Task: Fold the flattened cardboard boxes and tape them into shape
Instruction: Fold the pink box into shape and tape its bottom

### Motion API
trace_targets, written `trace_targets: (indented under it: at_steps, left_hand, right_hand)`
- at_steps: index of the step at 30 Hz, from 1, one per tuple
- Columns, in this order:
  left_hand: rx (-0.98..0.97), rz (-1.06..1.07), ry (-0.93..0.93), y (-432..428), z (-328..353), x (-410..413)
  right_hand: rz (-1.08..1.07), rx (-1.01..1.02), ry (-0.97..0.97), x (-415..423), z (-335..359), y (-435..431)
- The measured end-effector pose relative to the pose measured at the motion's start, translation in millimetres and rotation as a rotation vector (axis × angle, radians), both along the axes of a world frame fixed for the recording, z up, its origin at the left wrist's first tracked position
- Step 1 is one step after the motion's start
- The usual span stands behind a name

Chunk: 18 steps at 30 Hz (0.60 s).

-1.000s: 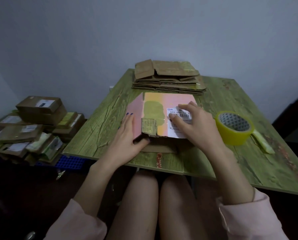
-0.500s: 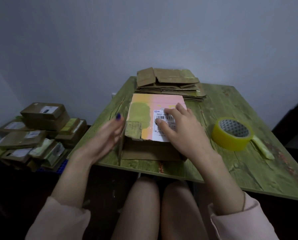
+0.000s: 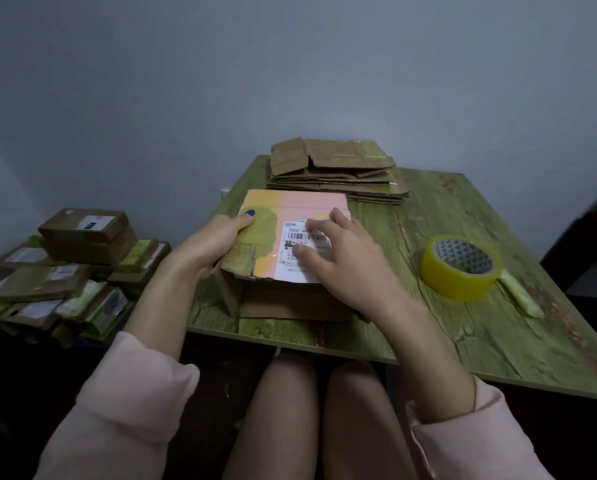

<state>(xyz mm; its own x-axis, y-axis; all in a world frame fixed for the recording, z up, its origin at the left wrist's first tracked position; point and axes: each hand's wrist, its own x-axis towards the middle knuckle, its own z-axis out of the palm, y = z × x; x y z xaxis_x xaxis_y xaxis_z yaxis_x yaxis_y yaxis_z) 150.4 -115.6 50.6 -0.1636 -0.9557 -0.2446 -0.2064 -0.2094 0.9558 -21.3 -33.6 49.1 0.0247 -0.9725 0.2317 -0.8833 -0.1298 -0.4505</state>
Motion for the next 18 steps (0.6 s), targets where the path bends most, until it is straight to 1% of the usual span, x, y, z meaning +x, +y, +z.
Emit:
trace_targets:
  at_steps: [1,2,3,5,6,8,10,12,13,16,18]
  left_hand:
    - [0.020,0.006,0.009,-0.8,0.5,3.0]
    - [0.043,0.011,0.005,-1.1,1.6,5.4]
    - [0.066,0.013,-0.009,-0.4,3.7,6.6]
    - [0.101,-0.005,-0.008,0.5,6.6,8.0]
    - [0.107,-0.012,0.016,-0.7,6.8,8.2]
    - [0.103,-0.033,0.067,-4.3,3.7,9.2]
    - [0.118,-0.073,0.065,-4.3,0.8,6.8]
    - [0.134,-0.085,0.047,-3.2,-2.7,1.8]
    - [0.131,-0.084,0.042,-2.9,-4.2,-0.3]
    - [0.128,-0.062,0.108,-4.8,-7.3,-0.2]
    - [0.131,-0.041,0.176,-5.0,-9.1,1.3]
  right_hand:
    - [0.030,0.022,-0.067,1.5,3.9,0.0]
    - [0.045,0.060,-0.178,1.1,8.6,-0.3]
    - [0.038,0.096,-0.333,-0.9,14.0,-1.3]
    - [-0.041,0.116,-0.660,-9.5,22.2,-6.5]
    - [-0.106,0.107,-0.748,-16.0,23.4,-11.9]
    - [-0.218,0.126,-0.801,-28.4,22.3,-20.9]
    - [-0.262,0.259,-0.872,-37.4,19.0,-26.7]
    - [-0.247,0.428,-1.011,-42.5,15.4,-28.8]
    - [-0.239,0.474,-1.065,-44.2,14.6,-28.8]
    - [-0.241,0.516,-1.128,-45.9,12.3,-30.5]
    - [-0.259,0.527,-1.129,-41.4,9.4,-30.8]
